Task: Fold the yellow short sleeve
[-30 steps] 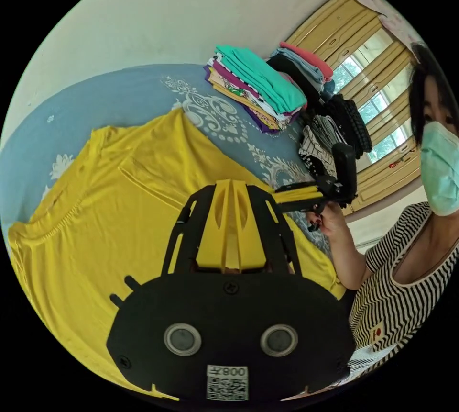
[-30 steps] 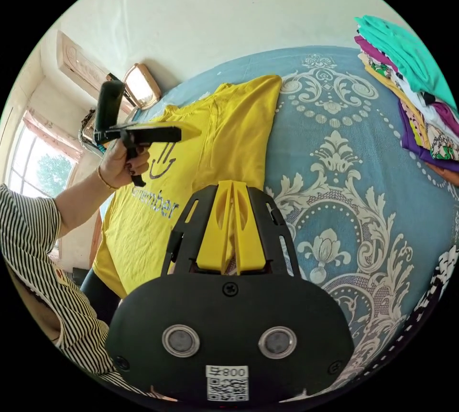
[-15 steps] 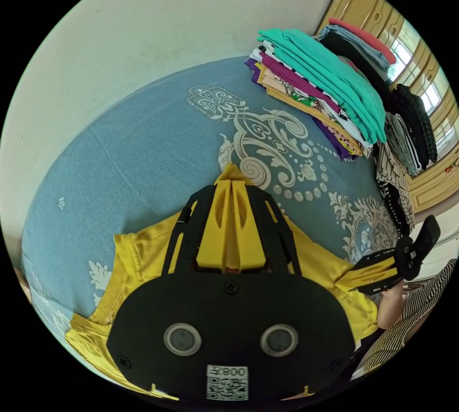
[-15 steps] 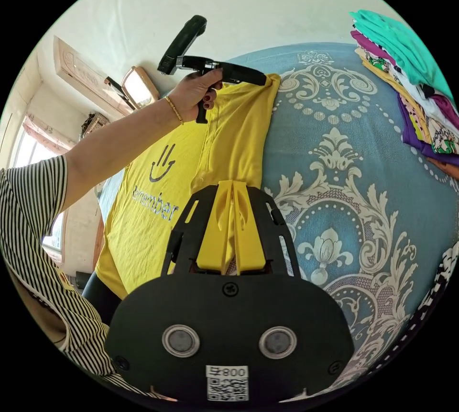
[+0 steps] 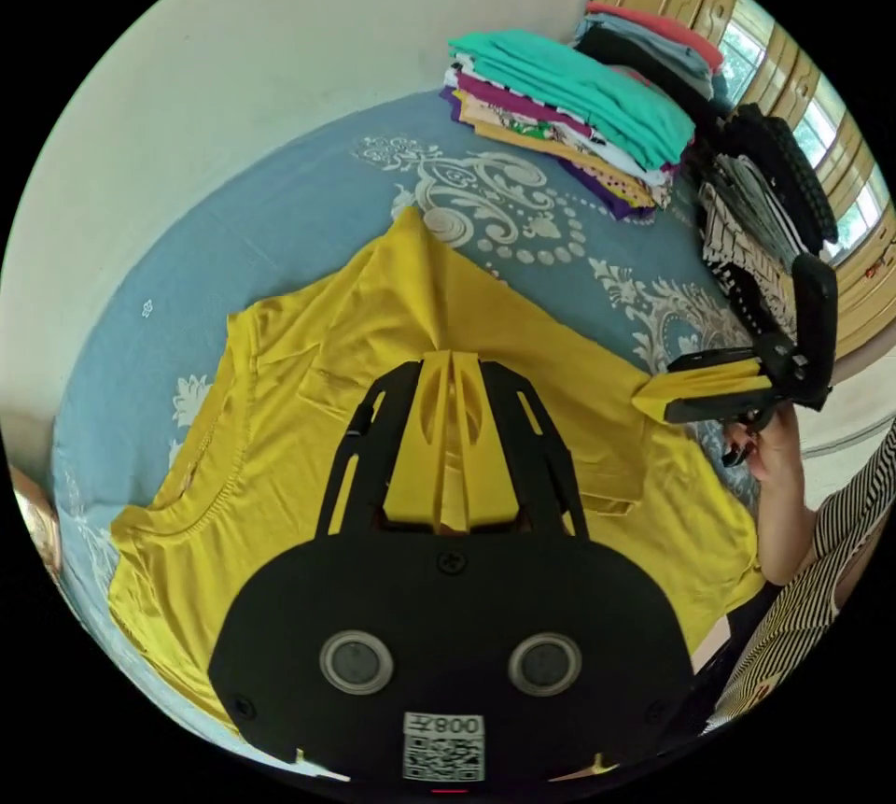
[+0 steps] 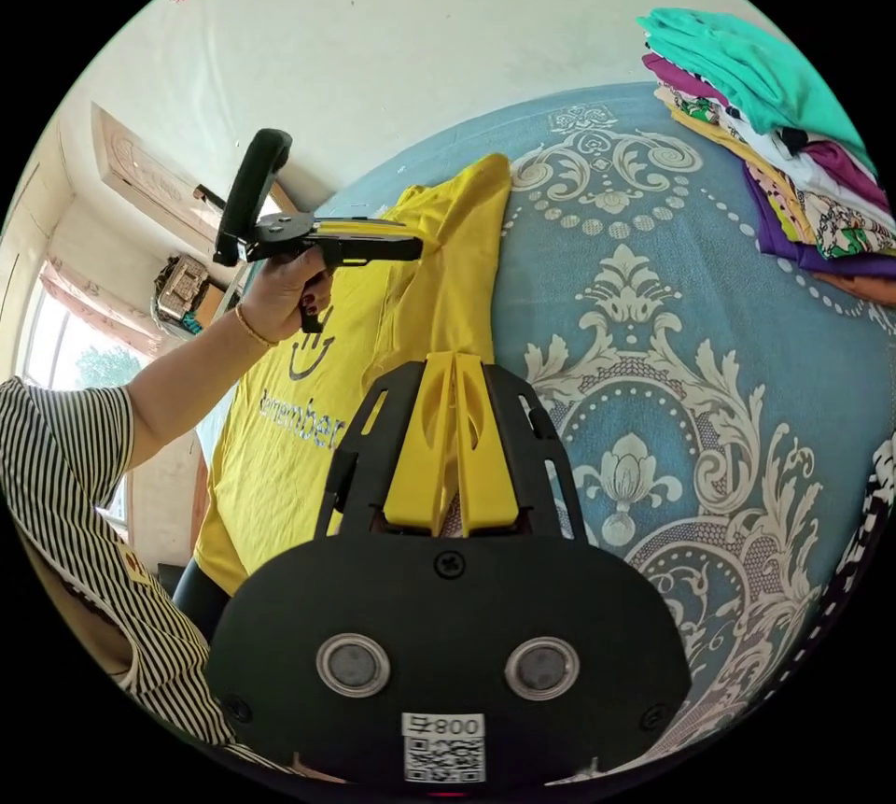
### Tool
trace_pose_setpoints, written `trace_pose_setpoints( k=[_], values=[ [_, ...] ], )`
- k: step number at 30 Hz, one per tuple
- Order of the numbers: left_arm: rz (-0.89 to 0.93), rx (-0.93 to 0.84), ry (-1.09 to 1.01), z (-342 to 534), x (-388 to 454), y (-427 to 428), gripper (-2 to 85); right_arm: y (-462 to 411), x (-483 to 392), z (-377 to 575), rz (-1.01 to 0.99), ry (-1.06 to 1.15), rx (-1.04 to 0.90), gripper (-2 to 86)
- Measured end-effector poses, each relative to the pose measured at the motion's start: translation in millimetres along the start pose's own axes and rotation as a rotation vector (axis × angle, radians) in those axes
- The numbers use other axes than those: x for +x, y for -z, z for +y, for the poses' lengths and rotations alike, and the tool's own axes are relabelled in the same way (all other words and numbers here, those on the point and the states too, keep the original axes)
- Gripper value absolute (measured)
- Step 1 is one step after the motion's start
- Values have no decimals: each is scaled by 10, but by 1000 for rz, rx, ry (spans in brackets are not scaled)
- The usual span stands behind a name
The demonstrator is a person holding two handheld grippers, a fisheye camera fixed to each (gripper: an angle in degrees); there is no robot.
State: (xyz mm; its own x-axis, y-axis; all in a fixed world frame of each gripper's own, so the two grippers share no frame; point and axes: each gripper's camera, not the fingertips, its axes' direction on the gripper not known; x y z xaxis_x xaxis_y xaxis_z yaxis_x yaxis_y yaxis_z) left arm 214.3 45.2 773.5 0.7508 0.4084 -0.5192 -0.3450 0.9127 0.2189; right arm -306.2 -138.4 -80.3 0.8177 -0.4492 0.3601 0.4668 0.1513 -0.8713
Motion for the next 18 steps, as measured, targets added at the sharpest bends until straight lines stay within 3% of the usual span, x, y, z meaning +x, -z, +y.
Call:
trace_pose_setpoints(
  k=[3, 6, 12, 18],
  values=[
    [-22, 96, 9, 464, -97, 374, 3, -23, -92, -62, 30, 3, 4, 2],
    [-88, -72, 14, 842, -303, 259, 3, -78, -169, -124, 38, -11, 13, 2],
    [28, 136, 122, 1968, -798, 1113, 3, -223, -385, -286, 63, 3, 2, 1],
    [161, 244, 429, 4040, -1466, 1895, 4, -403, -711, -462, 156, 42, -11, 1]
  ],
)
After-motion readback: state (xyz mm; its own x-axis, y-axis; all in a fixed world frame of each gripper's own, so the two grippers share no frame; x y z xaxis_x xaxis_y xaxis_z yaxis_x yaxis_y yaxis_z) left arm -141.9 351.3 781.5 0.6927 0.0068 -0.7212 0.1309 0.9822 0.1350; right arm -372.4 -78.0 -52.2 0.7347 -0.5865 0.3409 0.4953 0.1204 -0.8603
